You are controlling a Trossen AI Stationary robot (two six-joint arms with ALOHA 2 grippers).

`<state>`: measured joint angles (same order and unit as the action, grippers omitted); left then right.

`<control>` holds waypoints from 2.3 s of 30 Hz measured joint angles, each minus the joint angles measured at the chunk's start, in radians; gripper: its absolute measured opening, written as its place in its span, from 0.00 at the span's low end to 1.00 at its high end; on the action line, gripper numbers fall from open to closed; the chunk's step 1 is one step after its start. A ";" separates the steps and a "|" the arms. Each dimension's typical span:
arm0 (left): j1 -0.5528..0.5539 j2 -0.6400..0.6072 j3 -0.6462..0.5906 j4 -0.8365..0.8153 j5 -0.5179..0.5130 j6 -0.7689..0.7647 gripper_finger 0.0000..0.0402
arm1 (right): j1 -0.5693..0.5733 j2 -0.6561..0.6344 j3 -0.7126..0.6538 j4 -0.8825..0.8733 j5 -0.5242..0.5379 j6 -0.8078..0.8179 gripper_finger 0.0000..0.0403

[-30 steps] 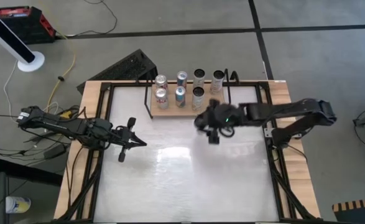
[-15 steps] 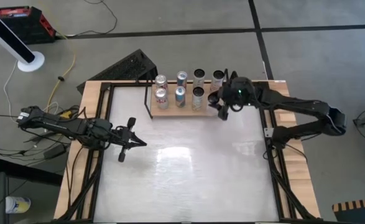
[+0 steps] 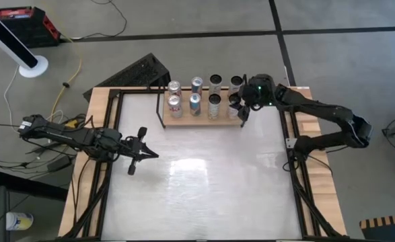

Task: Place canned beverage on shelf
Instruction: Put the white-pink soda can on the shelf aligned with the other white-pink soda can on the shelf, then return to Home Position

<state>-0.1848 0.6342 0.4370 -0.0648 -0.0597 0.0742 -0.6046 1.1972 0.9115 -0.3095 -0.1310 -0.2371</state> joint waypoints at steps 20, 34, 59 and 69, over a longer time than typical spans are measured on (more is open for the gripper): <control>0.000 0.000 0.000 0.004 0.000 0.008 0.00 | -0.020 0.030 0.003 -0.019 -0.004 -0.016 0.74; 0.000 0.000 0.000 0.004 0.000 -0.008 0.00 | -0.020 0.030 0.008 -0.037 0.032 -0.037 0.85; 0.000 -0.001 0.041 0.020 -0.059 0.065 0.00 | 0.153 -0.101 0.209 -0.277 0.060 0.021 0.76; 0.001 -0.186 0.105 -0.102 -0.113 0.114 0.00 | 0.470 -0.438 0.014 -0.229 0.224 0.209 0.50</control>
<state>-0.1837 0.4483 0.5422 -0.1667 -0.1730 0.1885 -0.1343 0.7591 0.9256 -0.5388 0.0930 -0.0282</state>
